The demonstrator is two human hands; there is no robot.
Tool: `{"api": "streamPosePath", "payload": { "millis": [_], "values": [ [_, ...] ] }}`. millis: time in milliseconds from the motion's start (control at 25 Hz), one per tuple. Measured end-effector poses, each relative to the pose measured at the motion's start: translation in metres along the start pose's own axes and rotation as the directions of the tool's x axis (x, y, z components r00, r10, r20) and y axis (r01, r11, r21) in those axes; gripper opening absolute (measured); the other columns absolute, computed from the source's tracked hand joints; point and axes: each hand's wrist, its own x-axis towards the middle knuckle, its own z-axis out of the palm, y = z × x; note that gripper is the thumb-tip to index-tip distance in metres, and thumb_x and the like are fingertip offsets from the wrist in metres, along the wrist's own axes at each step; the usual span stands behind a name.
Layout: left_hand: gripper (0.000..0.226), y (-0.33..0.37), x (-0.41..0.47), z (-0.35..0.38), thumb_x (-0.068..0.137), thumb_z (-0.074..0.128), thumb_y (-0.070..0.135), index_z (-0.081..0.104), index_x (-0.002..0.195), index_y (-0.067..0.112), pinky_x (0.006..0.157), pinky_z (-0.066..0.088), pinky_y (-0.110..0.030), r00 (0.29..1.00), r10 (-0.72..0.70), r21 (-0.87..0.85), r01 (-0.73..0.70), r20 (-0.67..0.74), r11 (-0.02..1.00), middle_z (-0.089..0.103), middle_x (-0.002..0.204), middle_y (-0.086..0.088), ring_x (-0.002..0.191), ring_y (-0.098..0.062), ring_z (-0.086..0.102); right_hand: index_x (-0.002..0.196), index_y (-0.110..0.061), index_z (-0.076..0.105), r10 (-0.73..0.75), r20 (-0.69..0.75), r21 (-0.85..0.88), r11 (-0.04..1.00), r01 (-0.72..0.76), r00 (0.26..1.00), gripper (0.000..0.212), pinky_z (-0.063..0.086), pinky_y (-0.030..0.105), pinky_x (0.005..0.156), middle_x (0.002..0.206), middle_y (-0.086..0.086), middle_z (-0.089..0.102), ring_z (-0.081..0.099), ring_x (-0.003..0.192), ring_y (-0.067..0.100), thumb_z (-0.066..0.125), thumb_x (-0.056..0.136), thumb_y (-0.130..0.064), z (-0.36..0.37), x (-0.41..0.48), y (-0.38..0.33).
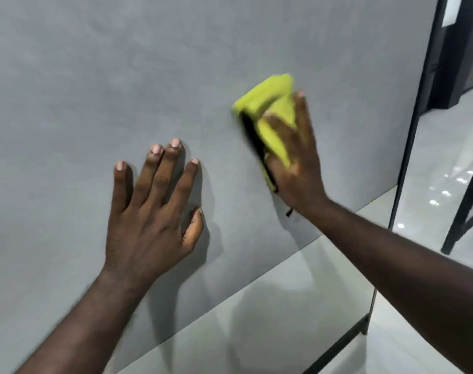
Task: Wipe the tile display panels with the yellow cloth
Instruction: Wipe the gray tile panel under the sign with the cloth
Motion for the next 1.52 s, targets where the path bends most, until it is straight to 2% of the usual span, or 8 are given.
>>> {"api": "streamPosePath", "payload": {
  "millis": [120,280,440,600,800,960,1120,1520],
  "values": [
    [0.074,-0.051,-0.031,-0.024,0.103,0.055,0.042,0.036,0.170,0.016,0.132,0.011,-0.066,0.997,-0.070,0.010,0.070,-0.019,0.997,0.020,0.180,-0.012,0.167,-0.032,0.017,0.160,-0.026,0.046,0.553,-0.243,0.209,0.832,-0.514,0.797,0.071,0.026,0.048,0.128,0.175,0.019,0.016,0.016,0.163,0.028,0.052,0.091,-0.014,0.028,0.043,-0.065],
    [0.076,-0.114,-0.084,-0.056,0.102,0.056,0.042,0.035,0.170,0.016,0.131,0.018,-0.066,0.997,-0.072,0.046,0.072,-0.010,0.996,0.021,0.180,-0.011,0.167,-0.031,0.020,0.155,-0.028,0.053,-0.325,0.185,-0.158,0.922,0.354,0.927,0.068,0.026,0.051,0.127,0.173,0.017,0.019,0.023,0.161,0.034,0.058,0.089,-0.013,0.057,0.017,-0.132],
    [0.078,-0.155,-0.110,-0.074,0.103,0.055,0.045,0.030,0.172,0.017,0.130,0.021,-0.064,0.997,-0.074,0.093,0.075,-0.015,0.993,0.020,0.180,-0.011,0.167,-0.031,0.019,0.159,-0.024,0.048,0.283,-0.192,0.061,0.959,-0.277,0.940,0.069,0.022,0.042,0.129,0.174,0.022,0.018,0.021,0.162,0.033,0.052,0.091,-0.014,0.087,0.036,-0.186],
    [0.081,-0.161,-0.117,-0.076,0.100,0.059,0.043,0.031,0.171,0.015,0.130,0.022,-0.065,0.997,-0.074,0.064,0.075,-0.007,0.995,0.021,0.180,-0.011,0.166,-0.032,0.021,0.157,-0.038,0.046,-0.479,0.304,-0.177,0.821,0.543,0.824,0.072,0.025,0.054,0.127,0.173,0.017,0.024,0.021,0.161,0.033,0.063,0.089,-0.021,0.095,0.009,-0.205],
    [0.090,-0.141,-0.117,-0.072,0.097,0.058,0.044,0.022,0.172,0.009,0.131,0.009,-0.069,0.985,-0.160,0.066,0.156,0.061,0.986,0.010,0.181,-0.015,0.168,-0.035,0.008,0.160,-0.023,0.046,0.185,-0.156,0.031,0.983,-0.182,0.970,0.068,0.028,0.056,0.126,0.174,0.022,0.016,0.018,0.163,0.033,0.060,0.095,-0.011,0.099,0.015,-0.197],
    [0.093,-0.135,-0.115,-0.074,0.097,0.058,0.045,0.018,0.173,0.009,0.131,0.008,-0.070,0.975,-0.190,0.061,0.184,0.113,0.981,0.007,0.181,-0.015,0.168,-0.037,0.005,0.159,-0.035,0.045,-0.412,0.233,-0.135,0.883,0.449,0.881,0.068,0.027,0.057,0.126,0.173,0.015,0.018,0.020,0.162,0.034,0.063,0.095,-0.020,0.096,-0.044,-0.168],
    [0.092,-0.142,-0.120,-0.080,0.097,0.060,0.043,0.019,0.174,0.012,0.132,0.013,-0.067,0.979,-0.146,0.064,0.137,0.145,0.988,0.009,0.182,-0.014,0.168,-0.034,0.007,0.163,-0.024,0.036,0.260,-0.087,-0.017,0.965,-0.263,0.962,0.066,0.021,0.052,0.130,0.175,0.022,0.008,0.011,0.164,0.037,0.058,0.102,-0.013,0.106,-0.086,-0.162],
    [0.083,-0.232,-0.223,-0.114,0.099,0.061,0.042,0.030,0.172,0.017,0.130,0.021,-0.067,0.988,-0.111,0.075,0.103,0.105,0.992,0.019,0.181,-0.010,0.167,-0.031,0.017,0.156,-0.030,0.051,-0.323,0.201,-0.072,0.937,0.343,0.925,0.062,0.027,0.058,0.125,0.171,0.027,0.019,0.022,0.160,0.041,0.066,0.097,-0.018,0.161,-0.096,-0.283]
  ]
}}
